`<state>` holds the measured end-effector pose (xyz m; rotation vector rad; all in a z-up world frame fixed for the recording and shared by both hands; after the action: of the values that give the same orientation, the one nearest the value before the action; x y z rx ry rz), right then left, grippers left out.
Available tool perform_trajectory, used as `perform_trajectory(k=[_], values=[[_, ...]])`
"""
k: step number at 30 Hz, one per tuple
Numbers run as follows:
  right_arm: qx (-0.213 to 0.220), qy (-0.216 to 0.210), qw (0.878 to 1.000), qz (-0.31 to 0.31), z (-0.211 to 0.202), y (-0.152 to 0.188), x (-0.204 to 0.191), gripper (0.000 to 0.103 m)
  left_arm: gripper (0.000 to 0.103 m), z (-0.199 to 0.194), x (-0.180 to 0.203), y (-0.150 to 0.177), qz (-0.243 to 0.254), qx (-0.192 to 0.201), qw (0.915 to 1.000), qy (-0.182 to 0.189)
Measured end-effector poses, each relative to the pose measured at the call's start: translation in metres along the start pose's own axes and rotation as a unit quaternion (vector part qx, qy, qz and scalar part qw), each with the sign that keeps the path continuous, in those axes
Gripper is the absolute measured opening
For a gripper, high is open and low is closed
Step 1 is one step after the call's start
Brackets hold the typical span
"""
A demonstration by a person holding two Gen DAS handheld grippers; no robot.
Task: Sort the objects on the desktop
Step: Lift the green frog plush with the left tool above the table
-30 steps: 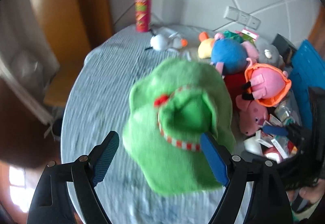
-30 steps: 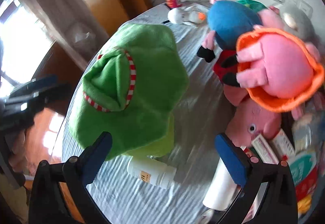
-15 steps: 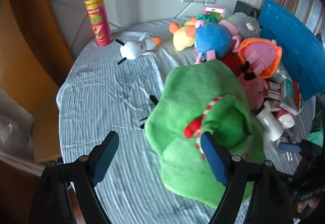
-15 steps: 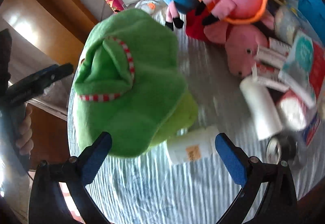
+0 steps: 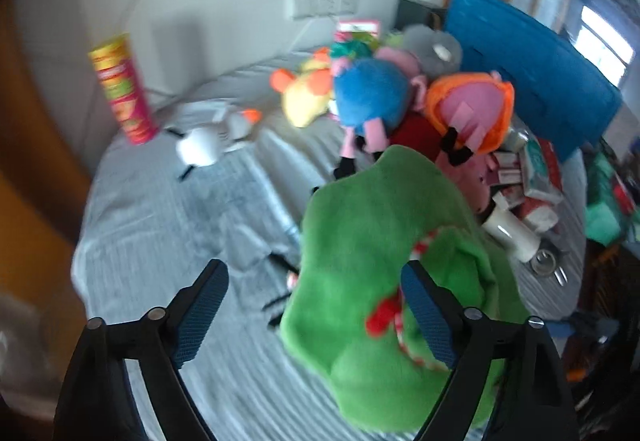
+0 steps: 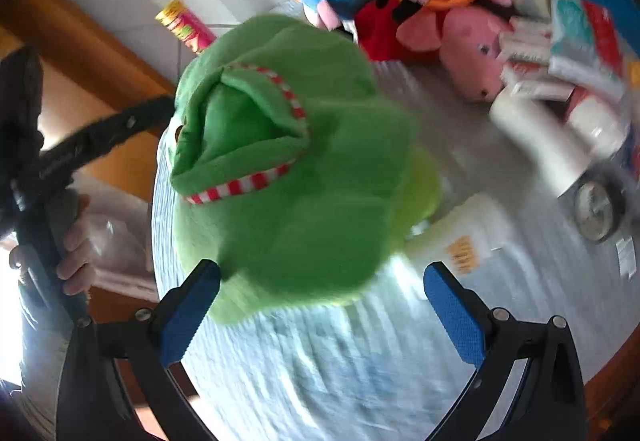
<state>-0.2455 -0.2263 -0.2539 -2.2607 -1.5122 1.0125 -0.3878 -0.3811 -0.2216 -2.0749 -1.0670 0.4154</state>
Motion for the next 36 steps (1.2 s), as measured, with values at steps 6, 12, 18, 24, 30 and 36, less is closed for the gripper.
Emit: perform_trajectory(k=[6, 12, 18, 24, 30, 36], values=[[-0.028, 0.077, 0.997, -0.001, 0.058, 0.012, -0.002, 0.103, 0.081, 0.021, -0.011, 0.011, 0.007, 0.001, 0.9982, 0.06], [0.009, 0.202, 0.968, -0.151, 0.04, -0.014, -0.014, 0.103, 0.075, 0.001, -0.005, 0.028, 0.045, 0.006, 0.995, 0.089], [0.044, 0.193, 0.974, -0.111, 0.007, -0.051, 0.025, 0.103, 0.084, -0.006, -0.002, 0.046, 0.062, -0.002, 0.9944, 0.086], [0.055, 0.129, 0.987, -0.08, 0.008, -0.064, 0.03, 0.103, 0.085, -0.004, 0.002, 0.041, 0.078, -0.002, 0.9961, 0.043], [0.072, 0.109, 0.991, -0.028, 0.011, -0.083, 0.041, 0.103, 0.085, 0.016, 0.013, 0.022, 0.063, 0.008, 0.9974, 0.035], [0.069, 0.097, 0.993, 0.003, -0.013, -0.077, 0.054, 0.103, 0.085, 0.041, 0.031, 0.017, 0.086, 0.005, 0.9959, 0.024]])
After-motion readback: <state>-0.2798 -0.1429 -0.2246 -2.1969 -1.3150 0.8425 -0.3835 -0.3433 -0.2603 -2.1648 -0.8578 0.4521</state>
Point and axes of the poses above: each gripper's, at about its wrist camera, not at the fingertips, and z roughly the way its jaws point, x to its right, y to its underside, the point moved 1 cm from there along z, roughly the way its jaws point, and after that the axes turned 15 degrees about x, right-handed, at the moved point
